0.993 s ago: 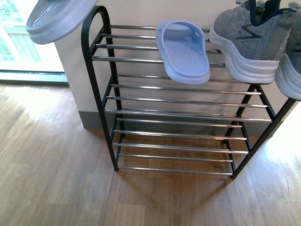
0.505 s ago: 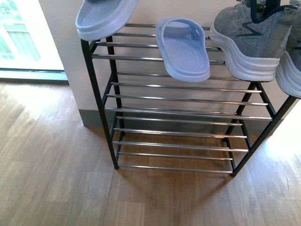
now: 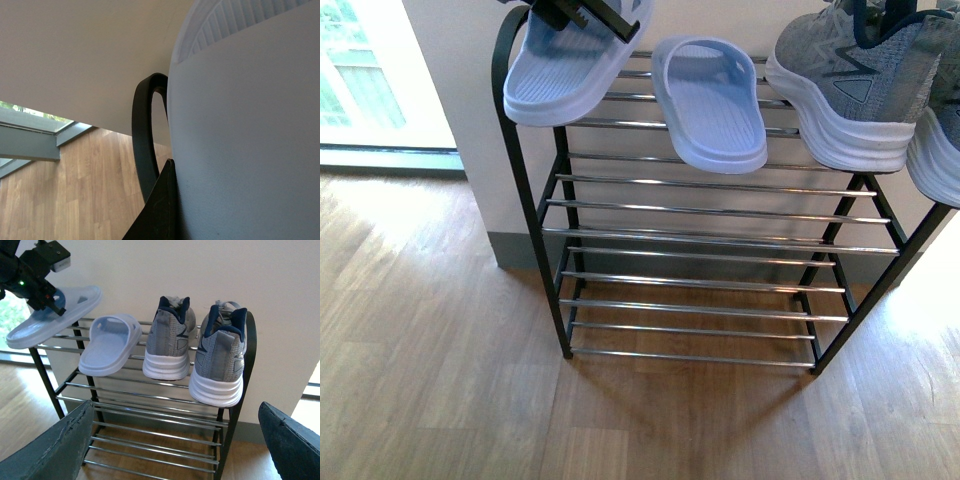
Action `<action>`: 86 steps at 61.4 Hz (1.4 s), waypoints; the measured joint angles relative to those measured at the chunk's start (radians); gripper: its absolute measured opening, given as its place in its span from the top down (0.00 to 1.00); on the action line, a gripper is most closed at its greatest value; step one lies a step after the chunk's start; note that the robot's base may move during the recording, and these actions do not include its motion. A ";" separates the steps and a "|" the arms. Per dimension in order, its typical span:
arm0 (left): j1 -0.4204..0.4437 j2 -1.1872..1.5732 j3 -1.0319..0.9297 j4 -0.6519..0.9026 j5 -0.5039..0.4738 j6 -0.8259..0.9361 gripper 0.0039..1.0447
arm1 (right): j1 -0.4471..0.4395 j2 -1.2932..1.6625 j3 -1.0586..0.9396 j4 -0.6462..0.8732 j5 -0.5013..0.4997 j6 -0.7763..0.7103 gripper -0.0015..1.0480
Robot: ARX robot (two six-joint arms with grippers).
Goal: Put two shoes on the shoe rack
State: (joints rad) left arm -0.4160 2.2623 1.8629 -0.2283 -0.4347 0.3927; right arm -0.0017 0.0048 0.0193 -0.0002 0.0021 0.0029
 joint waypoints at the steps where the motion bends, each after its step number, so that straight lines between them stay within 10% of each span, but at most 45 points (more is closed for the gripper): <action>1: -0.001 0.002 0.004 -0.003 0.000 -0.001 0.99 | 0.000 0.000 0.000 0.000 0.000 0.000 0.09; 47: 0.006 0.195 0.204 -0.061 -0.031 0.001 0.98 | 0.000 0.000 0.000 0.000 -0.002 0.000 0.09; 86: 0.015 0.077 0.124 -0.029 0.025 -0.110 0.08 | 0.000 0.000 0.000 0.000 -0.002 0.000 0.09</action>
State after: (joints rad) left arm -0.4011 2.3398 1.9869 -0.2577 -0.4099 0.2825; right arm -0.0017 0.0048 0.0193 -0.0002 0.0006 0.0029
